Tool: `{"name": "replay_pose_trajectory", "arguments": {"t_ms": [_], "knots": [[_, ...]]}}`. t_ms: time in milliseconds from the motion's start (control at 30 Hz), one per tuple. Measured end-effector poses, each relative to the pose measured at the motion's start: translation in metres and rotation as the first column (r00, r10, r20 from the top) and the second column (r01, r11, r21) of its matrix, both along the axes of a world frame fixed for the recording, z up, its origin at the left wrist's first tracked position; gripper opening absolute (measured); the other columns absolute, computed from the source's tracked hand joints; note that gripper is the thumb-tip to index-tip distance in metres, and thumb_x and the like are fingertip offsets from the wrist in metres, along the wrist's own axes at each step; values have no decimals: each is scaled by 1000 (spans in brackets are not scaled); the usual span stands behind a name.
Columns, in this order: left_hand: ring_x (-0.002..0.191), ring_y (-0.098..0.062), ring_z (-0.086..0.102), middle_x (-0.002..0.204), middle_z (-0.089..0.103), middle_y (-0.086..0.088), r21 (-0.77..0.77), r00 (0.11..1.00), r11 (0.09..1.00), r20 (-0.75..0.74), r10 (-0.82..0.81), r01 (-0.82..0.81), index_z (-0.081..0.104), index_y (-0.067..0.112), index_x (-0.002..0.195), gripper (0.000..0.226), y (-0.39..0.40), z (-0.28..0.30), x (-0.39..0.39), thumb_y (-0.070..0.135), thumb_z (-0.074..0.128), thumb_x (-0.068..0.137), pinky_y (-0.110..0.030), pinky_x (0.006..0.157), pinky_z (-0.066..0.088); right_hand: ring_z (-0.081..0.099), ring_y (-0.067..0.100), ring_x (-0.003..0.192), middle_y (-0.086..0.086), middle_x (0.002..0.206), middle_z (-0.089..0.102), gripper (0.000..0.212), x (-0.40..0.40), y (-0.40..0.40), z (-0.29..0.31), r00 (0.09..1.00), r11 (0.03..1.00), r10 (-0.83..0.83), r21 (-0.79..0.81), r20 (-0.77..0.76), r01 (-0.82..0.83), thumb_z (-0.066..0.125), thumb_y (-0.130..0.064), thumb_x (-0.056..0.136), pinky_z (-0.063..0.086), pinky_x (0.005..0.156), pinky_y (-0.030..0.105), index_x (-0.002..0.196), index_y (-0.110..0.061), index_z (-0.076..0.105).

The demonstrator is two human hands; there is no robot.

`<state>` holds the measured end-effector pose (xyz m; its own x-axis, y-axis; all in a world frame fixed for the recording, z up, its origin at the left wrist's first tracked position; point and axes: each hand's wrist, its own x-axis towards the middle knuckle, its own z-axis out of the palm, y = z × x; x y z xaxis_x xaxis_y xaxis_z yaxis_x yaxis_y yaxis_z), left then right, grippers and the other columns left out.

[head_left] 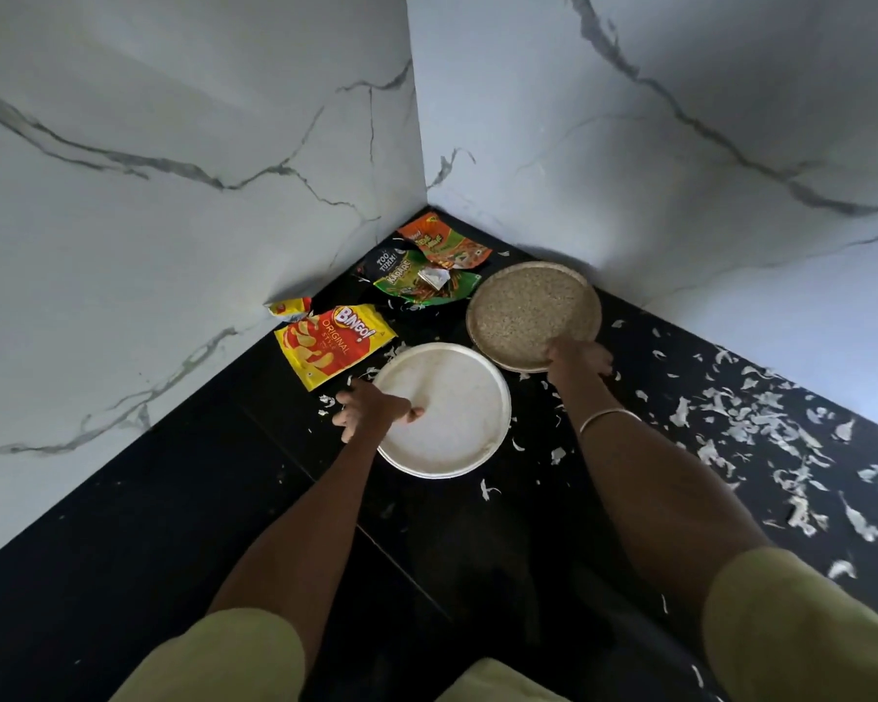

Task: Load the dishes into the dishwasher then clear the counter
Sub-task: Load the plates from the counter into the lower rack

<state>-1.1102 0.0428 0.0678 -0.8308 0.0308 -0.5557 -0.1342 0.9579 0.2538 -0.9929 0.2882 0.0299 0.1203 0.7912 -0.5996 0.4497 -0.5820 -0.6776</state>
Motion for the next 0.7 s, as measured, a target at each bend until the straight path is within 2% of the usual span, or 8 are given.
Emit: {"name": "replay_pose_trajectory", "arguments": {"t_ms": [67, 167, 233, 300, 400, 467, 533, 700], "knots": [[131, -41, 36, 144, 29, -18, 46, 1000, 999, -6, -20, 20, 21, 5, 147, 108, -5, 2, 6, 37, 86, 67, -51, 99, 42, 52, 32, 125, 15, 140, 47, 73, 9, -24, 20, 985, 990, -135, 21, -109, 139, 72, -33, 84, 47, 102, 43, 139, -7, 30], [129, -41, 42, 143, 38, -20, 135, 999, 990, -19, 32, -29, 26, 0, 145, 109, -17, -2, -1, 38, 89, 64, -51, 100, 46, 56, 34, 120, 21, 133, 51, 62, 16, -70, 45, 955, 976, -41, 195, -294, 102, 66, -12, 88, 50, 100, 42, 136, -6, 26], [123, -40, 51, 136, 51, -20, 264, 997, 962, -28, 76, -65, 38, -2, 139, 103, -30, -1, 6, 34, 92, 59, -50, 96, 50, 59, 36, 114, 23, 128, 53, 53, 34, -89, 55, 942, 956, -28, 265, -336, 123, 60, -1, 88, 52, 92, 37, 131, -7, 29], [118, -37, 56, 127, 59, -19, 398, 993, 914, -54, 101, -72, 49, -2, 131, 91, -37, 5, 15, 30, 92, 57, -47, 94, 52, 61, 37, 109, 22, 124, 57, 48, 45, -96, 68, 945, 943, 1, 314, -327, 108, 56, 2, 87, 54, 84, 36, 128, -10, 33], [104, -31, 61, 112, 66, -11, 559, 990, 828, -93, 107, -37, 59, 2, 118, 78, -46, 21, 34, 32, 92, 54, -47, 88, 55, 57, 37, 118, 19, 127, 59, 54, 62, -109, 80, 966, 896, 143, 442, -213, -35, 53, 4, 86, 52, 95, 49, 135, -15, 41], [101, -31, 63, 109, 66, -9, 648, 988, 762, -116, 103, -4, 60, 9, 115, 73, -44, 30, 42, 36, 87, 53, -49, 84, 57, 55, 36, 121, 15, 125, 60, 51, 72, -116, 88, 970, 851, 211, 511, -123, -120, 48, 6, 86, 47, 100, 49, 132, -16, 48], [103, -34, 63, 114, 67, -12, 662, 983, 748, -162, 83, 46, 59, 11, 122, 70, -42, 49, 57, 37, 78, 59, -51, 83, 57, 54, 35, 120, 13, 122, 61, 49, 85, -126, 98, 968, 817, 244, 551, -62, -171, 41, 9, 83, 45, 100, 47, 124, -15, 53], [118, -37, 56, 127, 62, -15, 577, 906, 746, -416, -81, 332, 53, 11, 136, 52, -44, 103, 113, 19, 61, 85, -46, 98, 46, 56, 38, 114, 15, 116, 62, 55, 132, -152, 117, 971, 756, 238, 621, 35, -208, 35, 11, 80, 47, 98, 52, 123, -17, 54]]}}
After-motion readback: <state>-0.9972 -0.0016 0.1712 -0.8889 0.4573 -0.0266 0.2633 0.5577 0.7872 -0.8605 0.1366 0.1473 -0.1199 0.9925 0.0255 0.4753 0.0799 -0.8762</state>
